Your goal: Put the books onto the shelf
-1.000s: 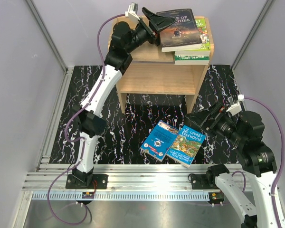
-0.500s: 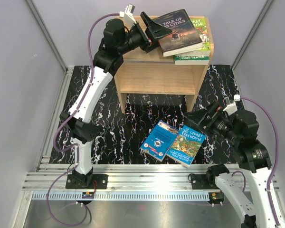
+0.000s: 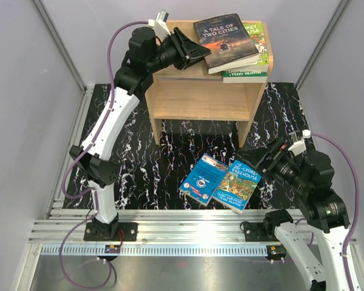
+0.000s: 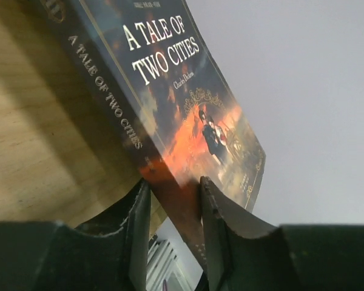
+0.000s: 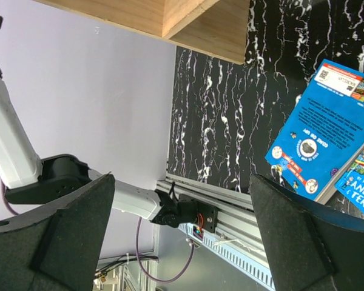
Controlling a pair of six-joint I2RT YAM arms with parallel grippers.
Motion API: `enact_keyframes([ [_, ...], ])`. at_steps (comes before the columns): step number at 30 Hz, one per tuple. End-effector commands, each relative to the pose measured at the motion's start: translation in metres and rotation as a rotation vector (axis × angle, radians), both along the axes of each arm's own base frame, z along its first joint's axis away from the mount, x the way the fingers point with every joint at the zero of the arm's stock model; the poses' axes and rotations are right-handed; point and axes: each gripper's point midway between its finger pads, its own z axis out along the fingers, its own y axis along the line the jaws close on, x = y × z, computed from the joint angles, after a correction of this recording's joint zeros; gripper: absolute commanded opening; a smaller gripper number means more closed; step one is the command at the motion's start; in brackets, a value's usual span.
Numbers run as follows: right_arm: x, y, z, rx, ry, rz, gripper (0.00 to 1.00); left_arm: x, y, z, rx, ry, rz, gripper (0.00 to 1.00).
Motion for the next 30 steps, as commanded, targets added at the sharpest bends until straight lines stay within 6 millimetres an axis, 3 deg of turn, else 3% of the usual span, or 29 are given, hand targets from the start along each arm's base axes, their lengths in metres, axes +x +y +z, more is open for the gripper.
enact_keyframes([
  [1,0.000,-0.003,-0.002,-0.001,0.004,-0.022,0.99,-0.006,0.000,0.023,-0.053,-0.061,-0.024,0.32],
  [8,-0.005,-0.006,-0.010,-0.016,0.020,-0.029,0.99,-0.003,-0.022,0.019,-0.090,-0.052,-0.076,0.26],
  [10,-0.007,-0.006,-0.012,-0.018,0.027,-0.027,0.99,-0.008,-0.031,0.028,-0.129,-0.072,-0.120,0.25],
  [13,-0.009,-0.007,-0.013,-0.025,0.026,-0.031,0.99,-0.011,-0.048,0.038,-0.190,-0.099,-0.179,0.26],
  [18,-0.010,-0.008,-0.017,-0.037,0.033,-0.030,0.99,-0.008,-0.065,0.033,-0.240,-0.077,-0.221,0.28],
  [22,-0.010,-0.008,-0.019,-0.041,0.036,-0.029,0.99,-0.004,-0.065,0.031,-0.257,-0.072,-0.212,0.45],
  [23,-0.010,-0.008,-0.020,-0.043,0.038,-0.030,0.99,-0.004,-0.064,0.033,-0.251,-0.084,-0.202,0.67],
  [24,-0.009,-0.008,-0.019,-0.043,0.032,-0.030,0.99,-0.002,-0.061,0.036,-0.253,-0.091,-0.180,0.98],
  [30,-0.006,-0.008,-0.018,-0.048,0.029,-0.026,0.99,-0.005,-0.037,0.048,-0.260,-0.107,-0.154,0.99],
])
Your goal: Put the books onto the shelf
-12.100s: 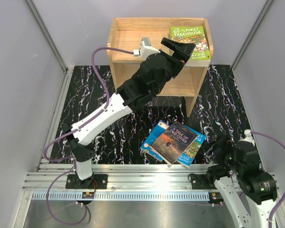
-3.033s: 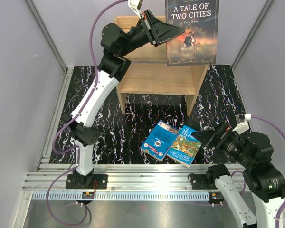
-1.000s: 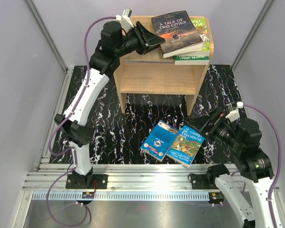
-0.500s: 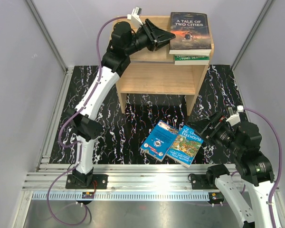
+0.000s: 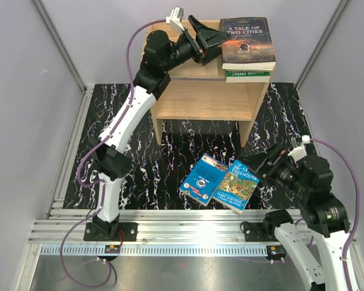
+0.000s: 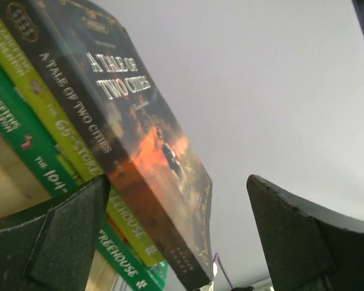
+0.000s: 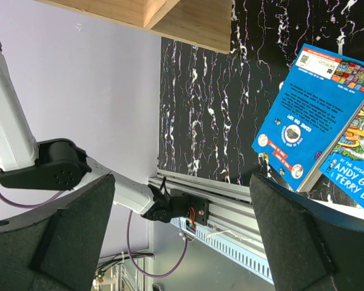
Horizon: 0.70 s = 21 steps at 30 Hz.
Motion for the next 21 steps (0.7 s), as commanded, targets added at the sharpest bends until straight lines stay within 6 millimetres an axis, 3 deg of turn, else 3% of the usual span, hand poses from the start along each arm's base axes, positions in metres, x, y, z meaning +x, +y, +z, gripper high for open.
enact_keyframes([
  [1,0.005,-0.002,0.001,-0.023,-0.023,-0.007,0.99,-0.015,0.015,0.019,-0.005,-0.061,-0.004,0.99],
  [5,0.004,-0.003,-0.001,-0.027,-0.024,-0.013,1.00,-0.022,0.042,0.010,0.079,-0.057,0.075,0.99],
  [11,0.005,-0.002,-0.006,-0.023,-0.013,-0.012,1.00,-0.030,0.065,0.000,0.206,-0.079,0.146,0.99],
  [13,0.006,-0.002,-0.011,-0.027,0.000,-0.011,1.00,-0.040,0.073,-0.003,0.237,-0.073,0.161,0.99],
  [16,0.009,-0.004,-0.034,-0.060,0.067,-0.018,0.99,-0.053,0.083,-0.014,0.297,-0.082,0.175,0.99],
  [19,0.011,-0.007,-0.072,-0.113,0.194,-0.028,0.99,-0.083,0.095,-0.048,0.399,-0.060,0.145,0.99],
  [20,0.011,-0.006,-0.086,-0.122,0.236,-0.020,0.99,-0.102,0.102,-0.075,0.462,-0.039,0.130,0.99],
  [21,0.012,-0.005,-0.095,-0.123,0.268,-0.016,0.99,-0.110,0.106,-0.088,0.491,-0.030,0.136,0.99],
])
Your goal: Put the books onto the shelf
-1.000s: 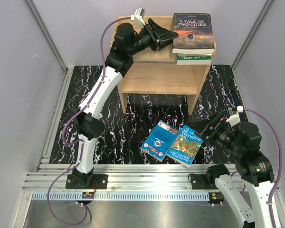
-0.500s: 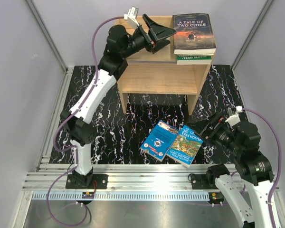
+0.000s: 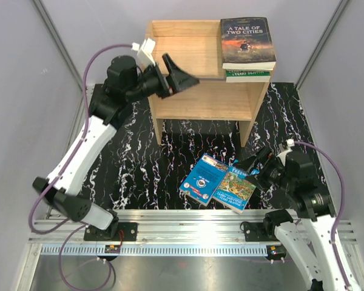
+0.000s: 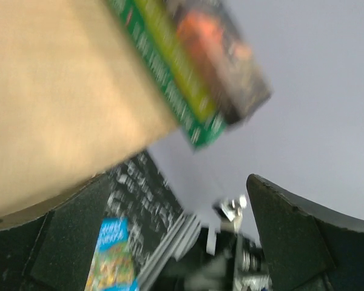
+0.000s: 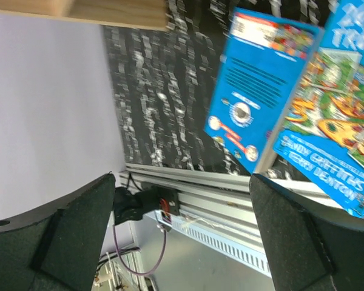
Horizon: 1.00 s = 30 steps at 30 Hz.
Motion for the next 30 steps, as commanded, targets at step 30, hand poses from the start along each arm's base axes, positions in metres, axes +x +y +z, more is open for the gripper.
enact_keyframes([
  [30,0.054,0.044,-0.206,-0.113,0.588,0.110,0.85,-0.140,-0.002,-0.428,0.517,0.498,-0.419,0.99],
])
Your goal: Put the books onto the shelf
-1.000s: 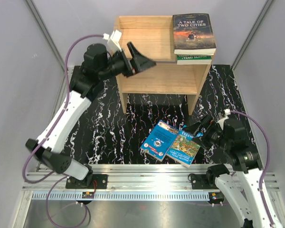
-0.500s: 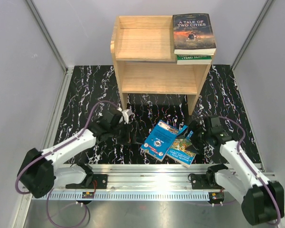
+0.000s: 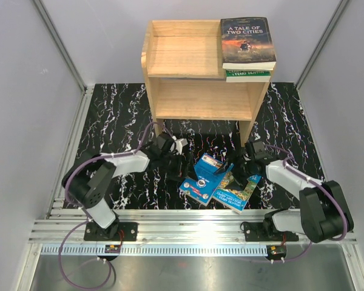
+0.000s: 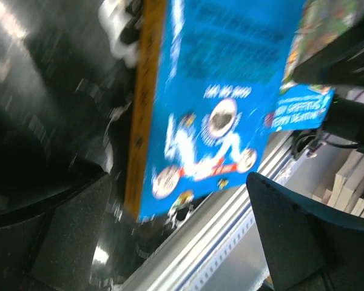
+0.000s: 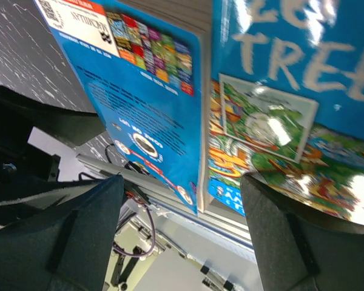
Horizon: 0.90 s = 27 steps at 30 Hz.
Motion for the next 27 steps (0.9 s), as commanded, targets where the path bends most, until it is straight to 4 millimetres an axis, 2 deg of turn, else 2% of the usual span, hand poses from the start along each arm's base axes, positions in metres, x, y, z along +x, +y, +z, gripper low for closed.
enact_keyframes([
  [1,0.015,0.001,-0.015,-0.056,-0.031,0.016,0.85,0.009,-0.019,-0.005,-0.079,-0.028,-0.065,0.99],
  [4,0.015,0.003,-0.025,-0.072,-0.008,0.035,0.84,0.003,-0.029,-0.009,-0.141,0.012,-0.107,0.99],
  [7,0.015,0.006,-0.034,-0.078,0.007,0.053,0.83,-0.012,-0.039,0.000,-0.227,0.056,-0.173,0.99],
  [10,0.016,0.015,-0.042,-0.074,0.017,0.078,0.82,-0.024,-0.047,0.021,-0.318,0.074,-0.221,0.99],
  [14,0.020,0.029,-0.048,-0.076,0.018,0.121,0.79,-0.024,-0.054,0.051,-0.412,0.052,-0.234,0.99],
  [16,0.021,0.036,-0.049,-0.079,0.016,0.139,0.77,-0.023,-0.055,0.059,-0.428,0.053,-0.224,0.99],
  [20,0.021,0.039,-0.048,-0.080,0.011,0.149,0.71,-0.022,-0.056,0.071,-0.456,0.046,-0.198,0.99],
  [22,0.021,0.040,-0.046,-0.076,0.003,0.149,0.63,-0.023,-0.056,0.075,-0.468,0.043,-0.183,0.99],
  [25,0.019,0.040,-0.043,-0.071,-0.008,0.152,0.53,-0.028,-0.050,0.073,-0.461,0.044,-0.163,0.99],
  [27,0.018,0.041,-0.039,-0.066,-0.024,0.156,0.51,-0.034,-0.045,0.070,-0.456,0.052,-0.155,0.99],
])
